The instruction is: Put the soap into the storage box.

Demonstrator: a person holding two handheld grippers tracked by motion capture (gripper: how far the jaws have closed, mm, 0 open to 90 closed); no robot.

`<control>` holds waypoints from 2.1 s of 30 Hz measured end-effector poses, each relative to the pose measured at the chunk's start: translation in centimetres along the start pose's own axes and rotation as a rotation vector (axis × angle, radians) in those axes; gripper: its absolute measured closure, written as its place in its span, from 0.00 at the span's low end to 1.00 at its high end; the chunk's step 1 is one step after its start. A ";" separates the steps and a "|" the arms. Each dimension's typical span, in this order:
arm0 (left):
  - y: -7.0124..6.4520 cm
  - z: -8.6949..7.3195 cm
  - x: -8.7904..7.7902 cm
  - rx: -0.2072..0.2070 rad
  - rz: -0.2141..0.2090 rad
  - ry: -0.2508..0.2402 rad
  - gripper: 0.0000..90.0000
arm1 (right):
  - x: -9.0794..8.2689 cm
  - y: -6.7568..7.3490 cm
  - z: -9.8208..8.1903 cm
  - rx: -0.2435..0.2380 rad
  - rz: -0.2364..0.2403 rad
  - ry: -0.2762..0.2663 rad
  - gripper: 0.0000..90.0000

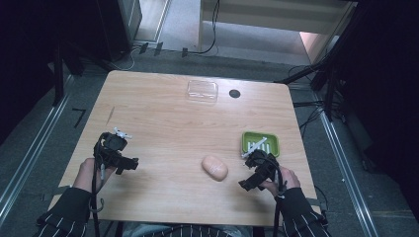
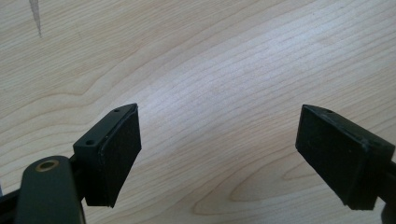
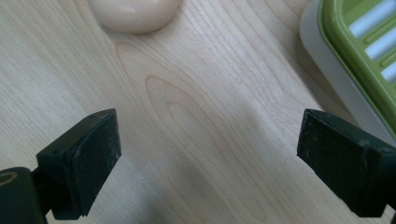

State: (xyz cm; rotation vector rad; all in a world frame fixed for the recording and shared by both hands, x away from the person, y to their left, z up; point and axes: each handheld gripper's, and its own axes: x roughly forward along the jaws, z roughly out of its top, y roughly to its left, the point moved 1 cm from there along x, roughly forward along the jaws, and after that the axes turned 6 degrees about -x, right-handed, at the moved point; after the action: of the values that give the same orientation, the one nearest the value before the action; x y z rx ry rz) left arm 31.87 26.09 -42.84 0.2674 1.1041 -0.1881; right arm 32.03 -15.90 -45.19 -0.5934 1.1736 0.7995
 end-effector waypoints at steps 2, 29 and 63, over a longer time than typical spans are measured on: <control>0.0 0.1 0.0 0.001 0.004 -0.001 0.16 | 0.1 0.0 0.0 -0.004 0.004 0.006 0.07; 0.0 -0.1 0.2 -0.003 -0.001 -0.001 0.16 | -0.8 1.3 1.0 -0.026 -0.018 -0.034 0.06; -0.2 0.0 0.1 0.007 0.002 0.000 0.16 | -1.1 2.6 5.4 -0.118 -0.054 -0.040 0.06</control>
State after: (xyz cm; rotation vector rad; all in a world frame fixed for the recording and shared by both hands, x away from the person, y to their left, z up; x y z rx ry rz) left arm 31.85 25.90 -42.97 0.2745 1.1030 -0.1900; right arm 32.83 -10.45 -42.58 -0.7002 1.0748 0.8352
